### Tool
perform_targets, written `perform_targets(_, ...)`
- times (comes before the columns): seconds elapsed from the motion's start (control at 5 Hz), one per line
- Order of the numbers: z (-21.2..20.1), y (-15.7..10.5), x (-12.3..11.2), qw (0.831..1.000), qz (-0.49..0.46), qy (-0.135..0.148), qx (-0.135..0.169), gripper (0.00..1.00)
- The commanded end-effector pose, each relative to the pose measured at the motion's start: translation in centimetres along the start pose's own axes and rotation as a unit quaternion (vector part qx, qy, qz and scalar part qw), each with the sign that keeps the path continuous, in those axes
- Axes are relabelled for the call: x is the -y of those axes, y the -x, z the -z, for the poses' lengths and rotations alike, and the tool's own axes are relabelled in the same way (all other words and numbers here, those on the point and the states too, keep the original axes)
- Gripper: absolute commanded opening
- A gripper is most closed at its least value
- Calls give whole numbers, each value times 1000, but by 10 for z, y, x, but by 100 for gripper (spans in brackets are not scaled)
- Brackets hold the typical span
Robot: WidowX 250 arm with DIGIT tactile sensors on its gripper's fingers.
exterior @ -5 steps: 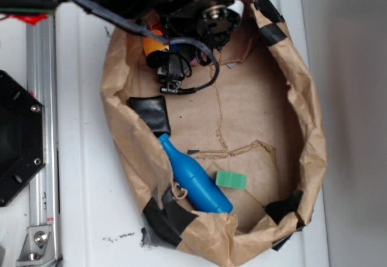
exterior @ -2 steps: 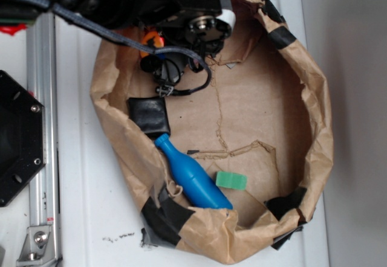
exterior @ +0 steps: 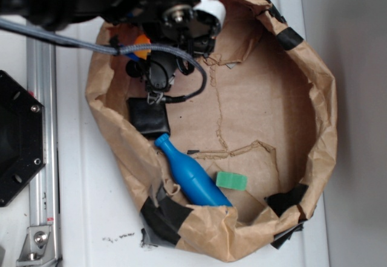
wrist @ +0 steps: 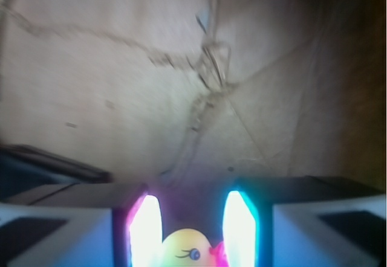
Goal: Grab the yellow duck.
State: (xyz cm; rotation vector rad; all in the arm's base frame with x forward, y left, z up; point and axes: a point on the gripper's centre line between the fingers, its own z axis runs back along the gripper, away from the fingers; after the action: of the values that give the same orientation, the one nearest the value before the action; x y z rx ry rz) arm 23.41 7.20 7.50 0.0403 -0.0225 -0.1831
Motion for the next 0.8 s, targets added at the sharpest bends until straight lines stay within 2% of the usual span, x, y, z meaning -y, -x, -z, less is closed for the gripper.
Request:
perform_targets(0.0,-29,-18,3,999,-7,-26,42,0)
perform_targets(0.2,-9,-12,-2,999,-14,-30,23,0)
perform_targets(0.4,-19,-21,3,998,-17,-25,50,0)
perform_targets(0.6,-48,-50,21,995,-34,-12,92,0)
